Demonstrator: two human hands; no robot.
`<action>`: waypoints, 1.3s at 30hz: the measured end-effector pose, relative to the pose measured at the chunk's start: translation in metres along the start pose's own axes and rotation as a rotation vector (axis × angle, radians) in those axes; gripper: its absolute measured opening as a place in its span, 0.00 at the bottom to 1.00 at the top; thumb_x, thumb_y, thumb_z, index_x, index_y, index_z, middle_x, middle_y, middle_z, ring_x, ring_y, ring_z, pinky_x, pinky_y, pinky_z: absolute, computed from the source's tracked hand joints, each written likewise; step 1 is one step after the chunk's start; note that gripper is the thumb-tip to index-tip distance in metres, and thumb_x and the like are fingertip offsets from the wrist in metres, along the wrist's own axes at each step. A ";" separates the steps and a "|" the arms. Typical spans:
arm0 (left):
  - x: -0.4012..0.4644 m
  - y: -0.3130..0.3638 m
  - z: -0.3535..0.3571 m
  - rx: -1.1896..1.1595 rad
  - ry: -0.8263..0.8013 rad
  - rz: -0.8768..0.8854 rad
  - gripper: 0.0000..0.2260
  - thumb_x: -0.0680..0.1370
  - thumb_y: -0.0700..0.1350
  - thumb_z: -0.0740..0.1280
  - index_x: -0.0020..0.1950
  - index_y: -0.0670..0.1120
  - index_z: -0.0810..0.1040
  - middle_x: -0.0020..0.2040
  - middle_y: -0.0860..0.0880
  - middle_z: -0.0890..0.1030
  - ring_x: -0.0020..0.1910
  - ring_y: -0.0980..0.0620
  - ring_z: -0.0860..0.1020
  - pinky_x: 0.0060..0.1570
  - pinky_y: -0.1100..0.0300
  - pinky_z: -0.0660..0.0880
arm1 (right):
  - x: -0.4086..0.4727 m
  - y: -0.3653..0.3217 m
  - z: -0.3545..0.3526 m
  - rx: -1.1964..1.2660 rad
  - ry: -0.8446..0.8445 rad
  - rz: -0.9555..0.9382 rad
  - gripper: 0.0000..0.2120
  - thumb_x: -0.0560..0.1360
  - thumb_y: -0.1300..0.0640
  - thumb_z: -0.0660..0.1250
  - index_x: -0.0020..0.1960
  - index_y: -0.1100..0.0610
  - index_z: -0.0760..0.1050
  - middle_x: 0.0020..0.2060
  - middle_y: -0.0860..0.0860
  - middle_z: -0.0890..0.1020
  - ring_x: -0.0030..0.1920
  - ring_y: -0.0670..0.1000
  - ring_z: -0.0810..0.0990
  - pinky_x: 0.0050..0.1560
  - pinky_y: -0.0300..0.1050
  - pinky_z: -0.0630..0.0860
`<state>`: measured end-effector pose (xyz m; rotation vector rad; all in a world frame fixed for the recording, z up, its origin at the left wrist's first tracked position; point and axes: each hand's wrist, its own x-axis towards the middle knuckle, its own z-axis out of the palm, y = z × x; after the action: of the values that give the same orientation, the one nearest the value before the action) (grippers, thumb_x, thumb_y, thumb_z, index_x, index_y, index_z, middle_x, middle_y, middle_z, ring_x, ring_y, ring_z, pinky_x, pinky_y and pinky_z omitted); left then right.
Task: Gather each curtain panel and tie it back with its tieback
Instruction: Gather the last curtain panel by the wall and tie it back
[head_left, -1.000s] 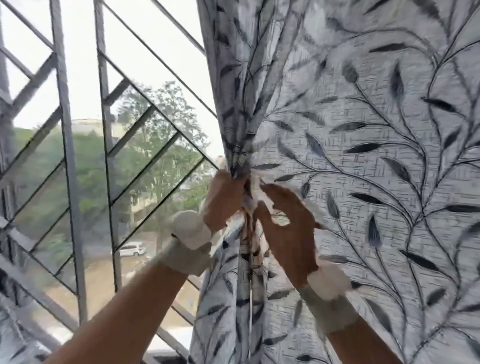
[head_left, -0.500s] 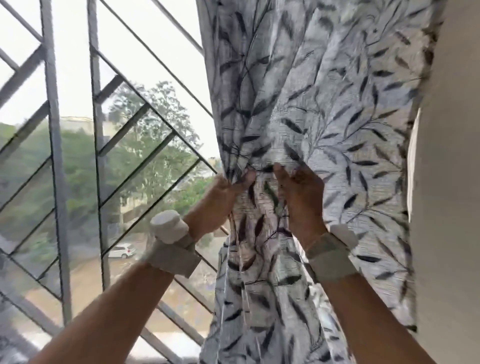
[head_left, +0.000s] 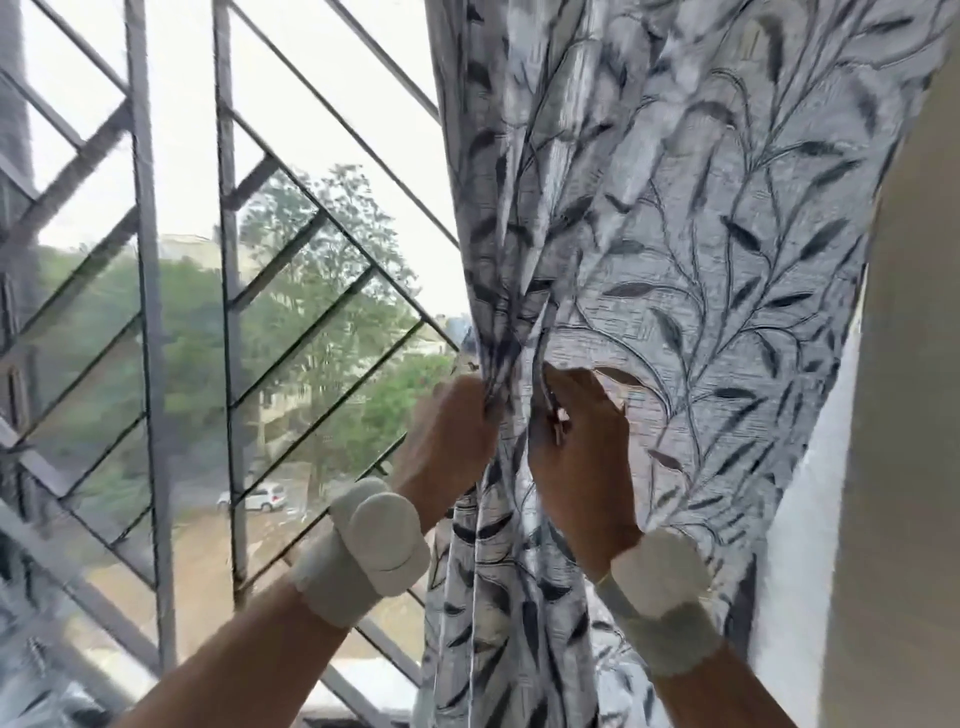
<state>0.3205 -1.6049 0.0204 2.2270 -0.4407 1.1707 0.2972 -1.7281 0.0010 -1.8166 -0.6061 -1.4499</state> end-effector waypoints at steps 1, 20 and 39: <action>-0.004 -0.003 0.003 0.003 -0.032 0.021 0.20 0.79 0.46 0.60 0.27 0.46 0.64 0.23 0.53 0.66 0.21 0.53 0.66 0.23 0.57 0.63 | -0.001 -0.001 0.001 0.026 -0.018 0.003 0.09 0.77 0.67 0.64 0.55 0.64 0.79 0.43 0.54 0.77 0.38 0.41 0.71 0.41 0.21 0.68; 0.043 0.035 -0.003 -0.192 -0.254 -0.184 0.23 0.70 0.66 0.67 0.51 0.47 0.80 0.45 0.47 0.84 0.45 0.47 0.81 0.43 0.54 0.78 | -0.011 0.026 0.026 0.004 -0.157 -0.008 0.15 0.73 0.68 0.65 0.60 0.63 0.78 0.52 0.57 0.77 0.50 0.54 0.79 0.52 0.43 0.77; 0.038 0.024 0.017 -0.740 -0.131 -0.050 0.08 0.80 0.43 0.62 0.49 0.44 0.79 0.41 0.49 0.81 0.40 0.54 0.79 0.44 0.58 0.75 | 0.044 0.053 -0.011 0.428 0.292 0.420 0.09 0.74 0.54 0.72 0.38 0.56 0.79 0.33 0.51 0.82 0.35 0.48 0.79 0.37 0.34 0.74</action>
<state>0.3401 -1.6351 0.0521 1.6506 -0.7282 0.6749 0.3411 -1.7732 0.0317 -1.2730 -0.3267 -1.1611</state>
